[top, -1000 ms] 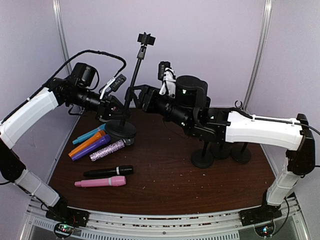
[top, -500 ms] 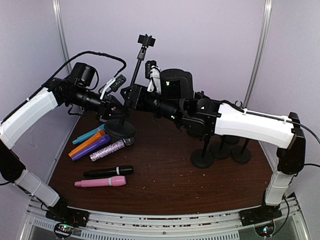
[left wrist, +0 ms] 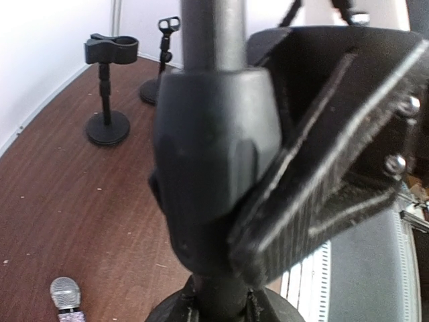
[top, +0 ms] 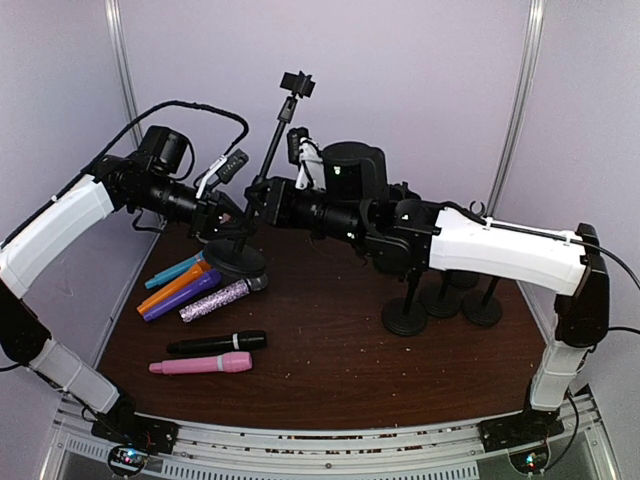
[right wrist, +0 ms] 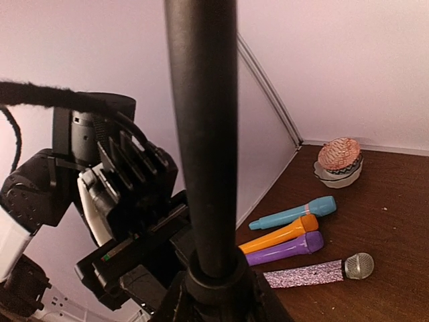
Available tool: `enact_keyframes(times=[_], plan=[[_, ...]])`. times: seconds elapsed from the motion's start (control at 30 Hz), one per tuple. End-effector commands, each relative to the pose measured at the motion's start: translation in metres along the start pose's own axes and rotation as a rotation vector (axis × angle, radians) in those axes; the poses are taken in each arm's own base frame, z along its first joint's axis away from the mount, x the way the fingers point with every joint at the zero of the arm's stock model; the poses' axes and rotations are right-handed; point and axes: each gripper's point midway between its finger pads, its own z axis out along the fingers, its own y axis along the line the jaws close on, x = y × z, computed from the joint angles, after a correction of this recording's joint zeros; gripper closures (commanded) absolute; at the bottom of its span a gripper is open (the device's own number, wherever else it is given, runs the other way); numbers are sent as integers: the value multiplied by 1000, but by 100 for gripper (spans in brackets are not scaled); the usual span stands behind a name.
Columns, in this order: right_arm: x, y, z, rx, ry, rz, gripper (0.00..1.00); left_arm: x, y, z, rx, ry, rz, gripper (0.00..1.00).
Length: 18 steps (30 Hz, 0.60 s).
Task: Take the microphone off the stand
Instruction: Unscrew the knob on the stand of the microphone stand.
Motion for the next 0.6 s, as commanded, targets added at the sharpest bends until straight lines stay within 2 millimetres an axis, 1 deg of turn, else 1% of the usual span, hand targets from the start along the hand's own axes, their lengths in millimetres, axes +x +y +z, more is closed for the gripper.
enact_keyframes(times=[0.0,0.03,0.1,0.2,0.27,0.37,0.4,0.5,0.57], plan=[[-51,54,-35,-358,-119,53,92,-29,-64,-19,301,-135,102,100],[-51,61,-40,-407,-109,40,93,-31,-72,-22,355,-152,87,100],[-51,83,-56,-542,-95,1,93,-36,-84,-26,451,-180,57,100],[-49,114,-86,-761,-80,-26,93,-41,-92,-31,526,-199,27,100],[-50,128,-105,-888,-85,-32,92,-43,-98,-34,578,-209,7,100],[-53,138,-124,-1022,-90,-12,91,-43,-105,-38,639,-219,-14,100],[-55,140,-127,-1052,-90,-5,88,-43,-107,-39,647,-220,-16,100],[-54,142,-128,-1116,-66,27,75,-44,-109,-40,653,-223,-13,100],[-54,136,-120,-1088,-65,53,65,-44,-108,-39,636,-221,-6,100]])
